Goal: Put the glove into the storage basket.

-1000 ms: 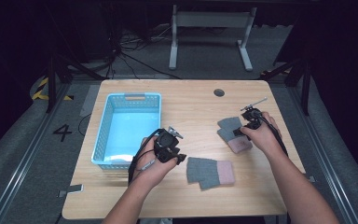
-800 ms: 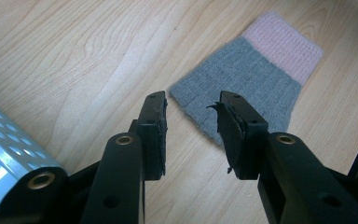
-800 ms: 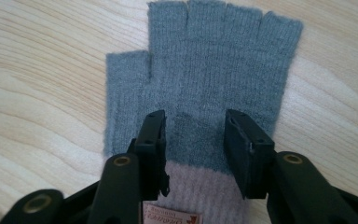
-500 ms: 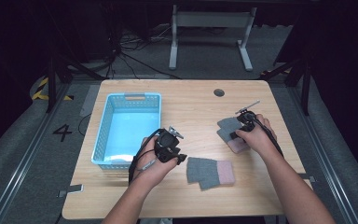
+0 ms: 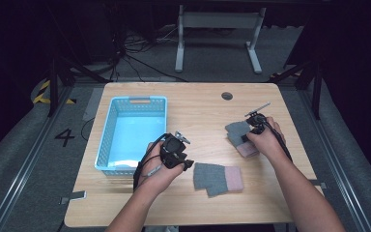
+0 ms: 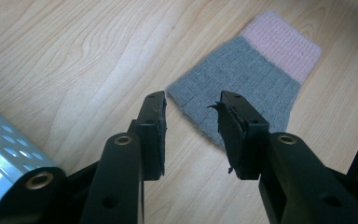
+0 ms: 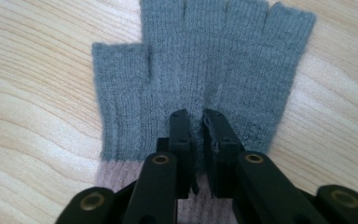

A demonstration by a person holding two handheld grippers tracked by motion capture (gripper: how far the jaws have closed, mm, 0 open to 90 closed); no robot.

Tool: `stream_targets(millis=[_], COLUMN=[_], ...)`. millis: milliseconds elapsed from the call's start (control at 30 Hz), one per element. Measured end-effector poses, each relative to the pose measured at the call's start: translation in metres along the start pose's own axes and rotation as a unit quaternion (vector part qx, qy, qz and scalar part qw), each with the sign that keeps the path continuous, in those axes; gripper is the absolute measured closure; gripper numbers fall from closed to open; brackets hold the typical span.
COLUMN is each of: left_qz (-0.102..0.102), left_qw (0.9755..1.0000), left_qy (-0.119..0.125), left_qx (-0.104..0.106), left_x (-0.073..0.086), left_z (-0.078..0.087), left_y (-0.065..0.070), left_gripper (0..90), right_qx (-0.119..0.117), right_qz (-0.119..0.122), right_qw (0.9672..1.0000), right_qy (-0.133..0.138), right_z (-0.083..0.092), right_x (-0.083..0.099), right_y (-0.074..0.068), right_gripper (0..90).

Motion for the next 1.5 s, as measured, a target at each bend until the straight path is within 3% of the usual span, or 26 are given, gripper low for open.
stream_targets(millis=[367,900,1500], left_qz=[0.003,0.002,-0.001], left_qw=[1.0,1.0,1.0], left_qy=[0.003,0.004,0.004], left_qx=[0.001,0.002,0.002], left_x=[0.0,-0.001,-0.002], left_z=[0.0,0.001,0.004], left_y=[0.0,0.002,0.003], left_gripper=[62.8,63.0,62.8], right_qx=[-0.02,-0.04,-0.089], right_qz=[0.004,0.043,0.123], right_qw=[0.9993,0.9969,0.9875], right_qy=[0.031,0.052,0.043], right_z=[0.016,0.058,0.09], right_x=[0.0,0.009,0.029], right_y=[-0.002,-0.015,-0.043], right_gripper=[86.7,86.4,86.2])
Point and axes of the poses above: each handheld gripper's, and its own axes: z roughly backward along the jaws, x roughly out of its underside, y roughly to its right, the point moved 3 cm from there along -z, roughly forward along the jaws, and after that the axes turned 9 degrees about -z, right-handed, at the moved point
